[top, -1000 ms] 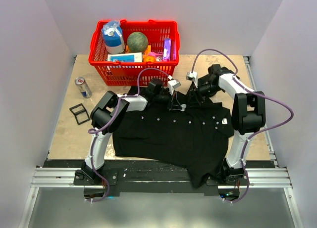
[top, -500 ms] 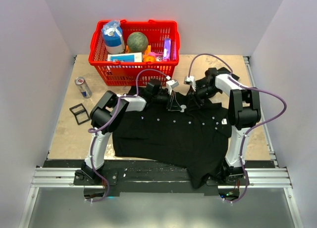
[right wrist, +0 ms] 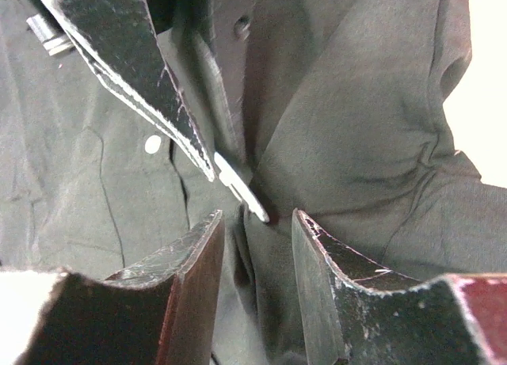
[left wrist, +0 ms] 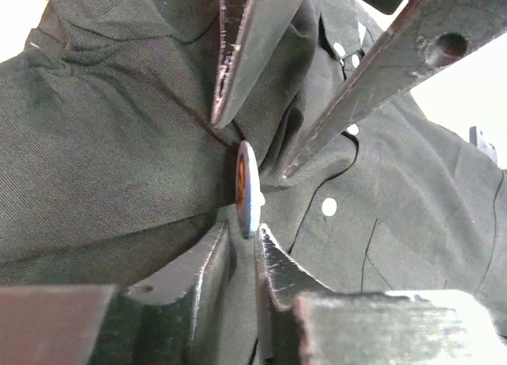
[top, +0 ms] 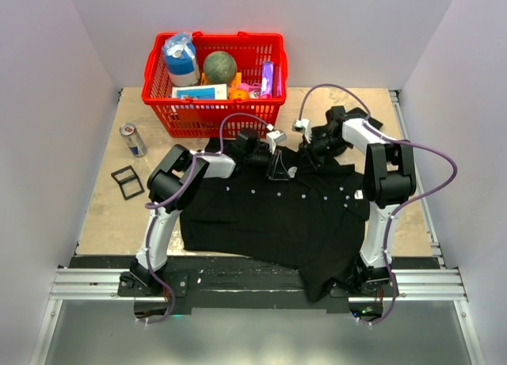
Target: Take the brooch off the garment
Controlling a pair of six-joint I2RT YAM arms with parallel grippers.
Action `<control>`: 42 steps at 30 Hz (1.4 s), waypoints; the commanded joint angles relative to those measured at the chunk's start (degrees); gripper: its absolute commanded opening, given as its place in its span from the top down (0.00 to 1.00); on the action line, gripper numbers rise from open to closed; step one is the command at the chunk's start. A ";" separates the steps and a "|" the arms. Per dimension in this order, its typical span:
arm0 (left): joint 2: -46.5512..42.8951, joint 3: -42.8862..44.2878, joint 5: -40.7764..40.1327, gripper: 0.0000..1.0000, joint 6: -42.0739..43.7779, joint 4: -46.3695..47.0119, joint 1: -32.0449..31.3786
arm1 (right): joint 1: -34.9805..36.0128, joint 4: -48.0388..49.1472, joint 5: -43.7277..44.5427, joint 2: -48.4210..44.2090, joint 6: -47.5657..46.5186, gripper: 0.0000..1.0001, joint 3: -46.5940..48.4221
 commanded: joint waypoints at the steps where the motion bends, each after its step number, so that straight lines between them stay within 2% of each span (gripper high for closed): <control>1: -0.12 0.86 0.80 0.83 0.14 2.01 0.69 | 1.28 3.68 0.28 -0.55 4.37 0.57 0.67; 4: 0.05 0.68 1.33 0.86 -0.56 3.15 0.86 | 1.46 3.59 0.63 -0.20 4.73 0.57 0.85; 8: 0.14 0.94 2.38 0.74 -1.97 4.65 0.86 | 1.46 3.50 1.33 -0.20 4.91 0.58 0.94; 11: 0.14 1.12 3.00 0.74 -2.67 6.05 0.86 | 1.63 4.12 2.21 -0.02 5.78 0.58 1.02; 20: 1.90 2.61 3.27 0.94 -3.20 7.20 0.77 | 1.72 4.82 3.00 0.51 6.58 0.59 0.67; 25: 2.42 2.79 3.53 0.98 -3.55 7.64 0.69 | 1.72 4.73 3.53 0.77 6.58 0.60 0.67; 27: 2.51 2.88 3.53 0.95 -3.64 7.90 0.69 | 1.72 4.39 3.79 0.95 6.58 0.61 0.93; 28: 2.51 3.05 3.53 0.84 -3.82 7.90 0.77 | 1.72 4.30 3.88 0.95 6.49 0.61 0.85; 31: 2.51 3.32 3.44 0.79 -4.34 8.34 0.69 | 1.72 4.21 4.14 1.21 6.58 0.62 1.02; 42: 4.27 4.64 3.97 1.00 -5.31 9.05 0.69 | 1.81 3.86 4.67 1.65 7.11 0.62 1.73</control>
